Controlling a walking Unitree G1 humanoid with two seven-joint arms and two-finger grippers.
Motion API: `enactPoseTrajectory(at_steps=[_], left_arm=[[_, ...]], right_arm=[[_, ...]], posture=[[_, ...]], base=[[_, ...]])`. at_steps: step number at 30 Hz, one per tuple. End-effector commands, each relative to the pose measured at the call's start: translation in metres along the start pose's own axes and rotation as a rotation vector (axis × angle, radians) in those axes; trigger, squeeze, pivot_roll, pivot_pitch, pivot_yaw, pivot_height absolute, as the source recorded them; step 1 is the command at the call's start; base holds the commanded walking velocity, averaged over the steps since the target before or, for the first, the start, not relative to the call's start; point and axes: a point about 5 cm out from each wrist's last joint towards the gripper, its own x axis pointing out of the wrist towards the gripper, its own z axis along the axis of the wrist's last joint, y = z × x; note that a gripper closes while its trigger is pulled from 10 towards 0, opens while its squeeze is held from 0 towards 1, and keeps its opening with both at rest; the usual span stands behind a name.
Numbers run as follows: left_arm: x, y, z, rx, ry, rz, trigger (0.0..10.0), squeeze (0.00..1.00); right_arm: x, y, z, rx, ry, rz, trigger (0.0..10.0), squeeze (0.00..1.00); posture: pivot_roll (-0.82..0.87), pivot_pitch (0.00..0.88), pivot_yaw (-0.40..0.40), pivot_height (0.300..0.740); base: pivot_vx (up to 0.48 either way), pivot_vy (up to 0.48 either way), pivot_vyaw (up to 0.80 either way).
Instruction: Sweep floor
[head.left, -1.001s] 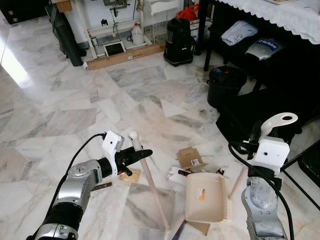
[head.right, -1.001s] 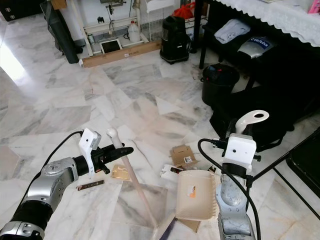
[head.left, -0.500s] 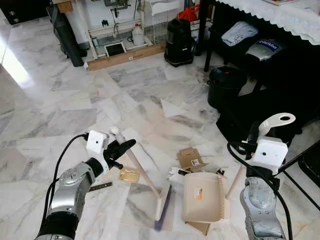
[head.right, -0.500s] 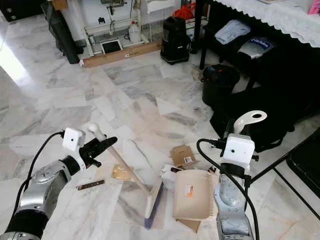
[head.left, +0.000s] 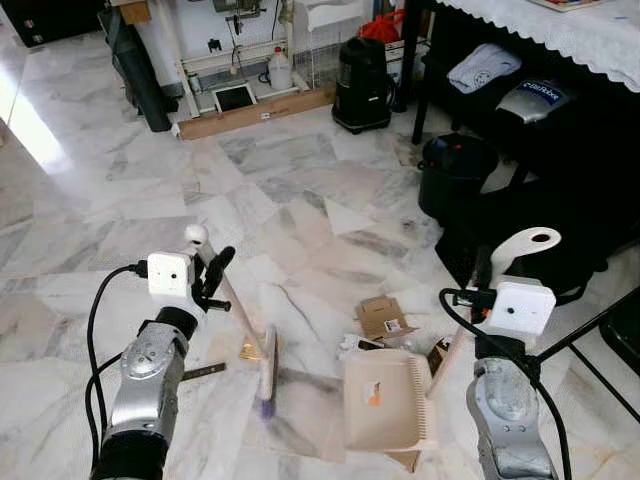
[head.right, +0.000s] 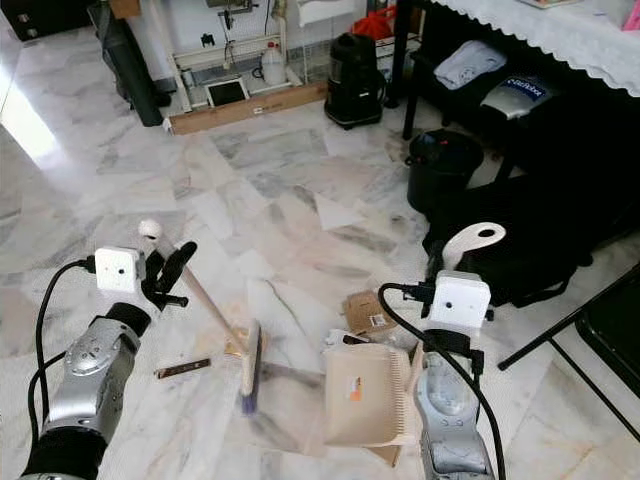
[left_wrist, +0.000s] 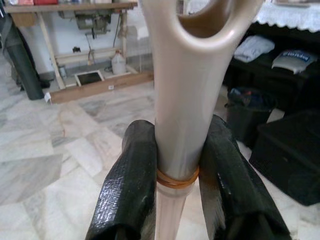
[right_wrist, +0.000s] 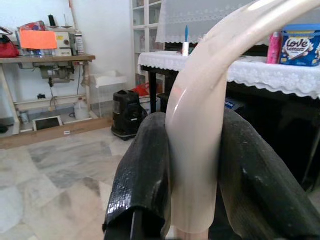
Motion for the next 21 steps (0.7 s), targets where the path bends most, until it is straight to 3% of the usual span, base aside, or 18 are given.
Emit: enactPoseTrajectory(at_steps=[1, 8, 21], left_arm=[[-0.0008, -0.0037, 0.0077, 0.031, -0.048, -0.007, 10.0, 0.00], [-0.0081, -0.0072, -0.0011, 0.037, -0.030, 0.018, 10.0, 0.00], [-0.0067, -0.0099, -0.0021, 0.039, -0.031, 0.031, 10.0, 0.00]], right_arm=[[0.0022, 0.0017, 0.0085, 0.018, -0.052, 0.005, 10.0, 0.00], [0.0002, 0.0030, 0.0047, 0.022, -0.032, 0.017, 10.0, 0.00], [0.0000, 0.0034, 0.0041, 0.024, -0.029, 0.029, 10.0, 0.00]], posture=[[-0.04, 0.075, 0.043, 0.740], [-0.04, 0.075, 0.035, 0.740], [-0.05, 0.063, 0.033, 0.740]], base=[[0.000, 0.000, 0.00], [0.000, 0.000, 0.00], [0.000, 0.000, 0.00]])
